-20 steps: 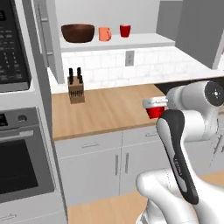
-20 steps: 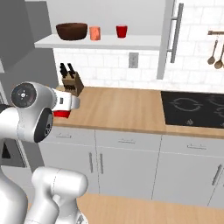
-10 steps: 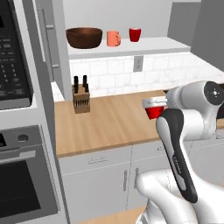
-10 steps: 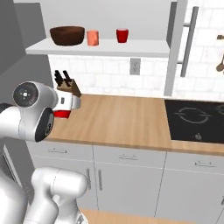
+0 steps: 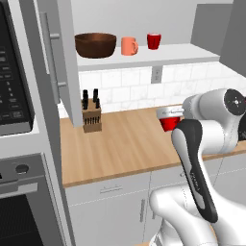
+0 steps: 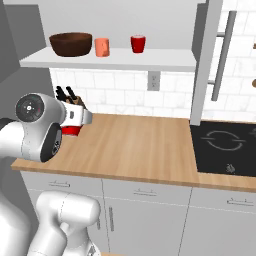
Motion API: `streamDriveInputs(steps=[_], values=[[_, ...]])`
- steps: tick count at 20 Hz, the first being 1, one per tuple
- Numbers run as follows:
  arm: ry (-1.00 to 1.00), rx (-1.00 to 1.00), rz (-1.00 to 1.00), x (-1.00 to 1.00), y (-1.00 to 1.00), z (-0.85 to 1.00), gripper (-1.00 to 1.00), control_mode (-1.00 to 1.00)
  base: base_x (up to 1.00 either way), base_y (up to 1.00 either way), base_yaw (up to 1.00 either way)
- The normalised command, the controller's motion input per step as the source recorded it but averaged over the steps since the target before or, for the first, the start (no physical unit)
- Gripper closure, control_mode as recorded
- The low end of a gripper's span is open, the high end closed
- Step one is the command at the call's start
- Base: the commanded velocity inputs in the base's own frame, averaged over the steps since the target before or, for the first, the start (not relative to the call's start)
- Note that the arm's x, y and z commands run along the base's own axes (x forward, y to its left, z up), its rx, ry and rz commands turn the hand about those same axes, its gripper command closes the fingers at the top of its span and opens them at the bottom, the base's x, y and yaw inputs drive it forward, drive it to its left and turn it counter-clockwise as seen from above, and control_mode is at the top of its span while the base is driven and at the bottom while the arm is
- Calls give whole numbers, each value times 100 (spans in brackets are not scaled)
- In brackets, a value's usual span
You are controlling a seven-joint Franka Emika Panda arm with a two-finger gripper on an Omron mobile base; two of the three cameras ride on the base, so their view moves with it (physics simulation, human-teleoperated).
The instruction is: Gather all objects into one cabinet and sort the glasses and bowls to opposite sides.
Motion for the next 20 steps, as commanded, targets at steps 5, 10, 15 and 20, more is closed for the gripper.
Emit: streamDriveInputs(steps=[5, 10, 15, 20], values=[[0, 0, 0, 0, 0, 0, 100, 100, 5, 0, 0], [0, 0, 0, 0, 0, 0, 100, 100, 48, 0, 0], [0, 0, 0, 0, 0, 0, 100, 100, 25, 0, 3], [0, 0, 0, 0, 0, 0, 100, 100, 17, 0, 2]])
